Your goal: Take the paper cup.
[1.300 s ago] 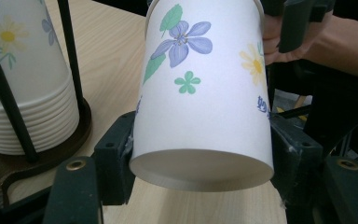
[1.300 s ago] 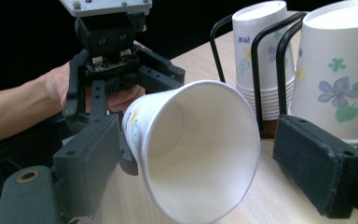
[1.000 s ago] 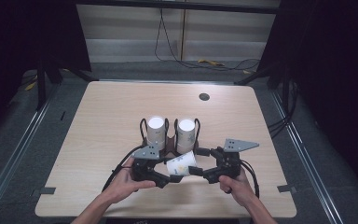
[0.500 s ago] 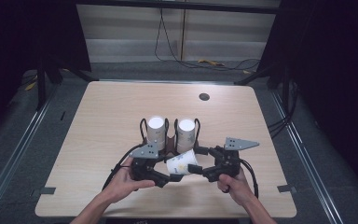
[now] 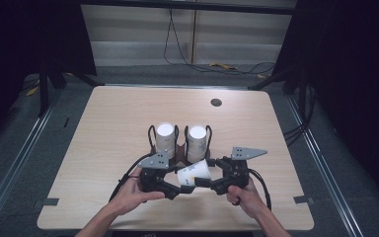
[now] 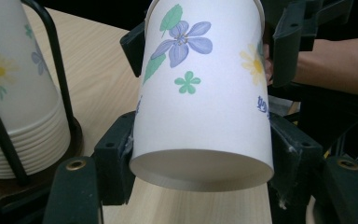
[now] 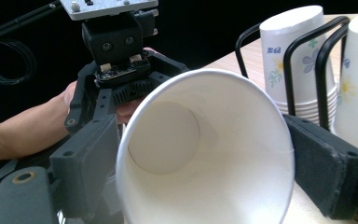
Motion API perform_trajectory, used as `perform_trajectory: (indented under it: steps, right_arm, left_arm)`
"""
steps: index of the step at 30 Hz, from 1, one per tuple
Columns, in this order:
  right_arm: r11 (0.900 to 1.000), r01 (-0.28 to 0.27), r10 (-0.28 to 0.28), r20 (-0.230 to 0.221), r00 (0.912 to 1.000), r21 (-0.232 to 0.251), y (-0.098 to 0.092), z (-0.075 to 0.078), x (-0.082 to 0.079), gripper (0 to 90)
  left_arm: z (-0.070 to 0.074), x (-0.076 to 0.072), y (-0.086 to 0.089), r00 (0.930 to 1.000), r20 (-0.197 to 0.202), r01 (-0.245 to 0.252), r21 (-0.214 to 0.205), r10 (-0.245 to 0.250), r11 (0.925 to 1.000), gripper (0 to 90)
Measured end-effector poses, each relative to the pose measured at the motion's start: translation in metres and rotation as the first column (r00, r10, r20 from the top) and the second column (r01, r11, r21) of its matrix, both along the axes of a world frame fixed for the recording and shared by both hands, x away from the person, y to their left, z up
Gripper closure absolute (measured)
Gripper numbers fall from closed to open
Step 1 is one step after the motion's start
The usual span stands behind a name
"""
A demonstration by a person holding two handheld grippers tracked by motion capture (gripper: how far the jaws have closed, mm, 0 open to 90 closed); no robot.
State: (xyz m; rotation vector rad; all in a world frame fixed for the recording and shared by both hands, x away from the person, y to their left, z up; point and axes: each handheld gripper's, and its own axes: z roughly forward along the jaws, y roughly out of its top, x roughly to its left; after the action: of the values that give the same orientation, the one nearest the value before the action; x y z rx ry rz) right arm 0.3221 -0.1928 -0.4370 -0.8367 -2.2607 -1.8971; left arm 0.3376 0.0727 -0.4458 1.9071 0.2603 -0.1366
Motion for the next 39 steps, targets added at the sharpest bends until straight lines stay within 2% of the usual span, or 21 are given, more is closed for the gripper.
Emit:
perform_trajectory:
  steps: [3, 6, 9, 13, 17, 20, 23, 26, 27, 31, 39]
  right_arm:
    - [0.9999, -0.011, 0.011, -0.011, 0.9999, -0.002, 0.001, -0.001, 0.0, 14.5]
    - [0.9992, -0.038, 0.038, -0.041, 0.9984, 0.007, 0.002, -0.004, 0.001, 14.9]
    - [0.9987, -0.051, 0.05, -0.032, 0.9982, -0.008, 0.004, -0.004, 0.0, 17.5]
    - [0.9982, -0.06, 0.06, -0.048, 0.9971, 0.009, 0.002, -0.004, 0.002, 20.2]
    - [0.9979, -0.059, 0.061, -0.048, 0.997, 0.026, 0.001, -0.004, 0.003, 24.5]
    - [0.9979, -0.061, 0.062, -0.049, 0.9969, 0.022, 0.001, -0.004, 0.003, 25.4]
    - [0.9978, -0.062, 0.063, -0.048, 0.9969, 0.022, 0.001, -0.004, 0.004, 25.8]
    - [0.9986, -0.05, 0.051, -0.039, 0.998, 0.017, 0.001, -0.004, 0.004, 26.1]
    - [0.9988, -0.045, 0.045, -0.039, 0.9982, 0.019, 0.0, -0.004, 0.004, 26.2]
    - [0.9996, -0.025, 0.025, -0.032, 0.9992, 0.014, -0.002, -0.002, 0.005, 26.5]
    - [0.9996, 0.026, -0.027, -0.033, 0.9991, -0.009, -0.007, 0.0, 0.005, 27.1]
  left_arm:
    - [0.0, -0.001, -0.001, 1.0, -0.005, 0.008, 0.0, -0.008, 1.0, 34.6]
    - [-0.001, -0.002, -0.002, 0.9995, -0.003, 0.031, -0.005, -0.031, 0.9995, 34.5]
    - [-0.001, -0.002, -0.003, 0.9995, -0.01, 0.031, -0.002, -0.031, 0.9995, 34.5]
    - [-0.003, -0.001, -0.002, 0.9991, -0.022, 0.037, -0.003, -0.037, 0.9993, 34.4]
    - [-0.006, 0.0, -0.003, 0.9986, -0.044, 0.029, 0.005, -0.029, 0.9996, 32.0]
    - [-0.007, 0.001, -0.002, 0.9986, -0.049, 0.023, 0.011, -0.023, 0.9997, 31.1]
    - [-0.009, 0.003, -0.001, 0.9984, -0.057, 0.006, 0.023, -0.005, 0.9997, 24.7]
    - [-0.011, 0.005, 0.0, 0.9977, -0.066, -0.013, 0.035, 0.015, 0.9993, 20.3]
    - [-0.011, 0.005, 0.001, 0.9983, -0.057, -0.012, 0.044, 0.014, 0.9989, 19.0]
    - [-0.012, 0.005, 0.004, 0.9982, -0.052, -0.026, 0.056, 0.029, 0.9981, 18.1]
    - [-0.015, 0.007, 0.005, 0.9972, -0.042, -0.057, 0.114, 0.062, 0.9919, 16.3]
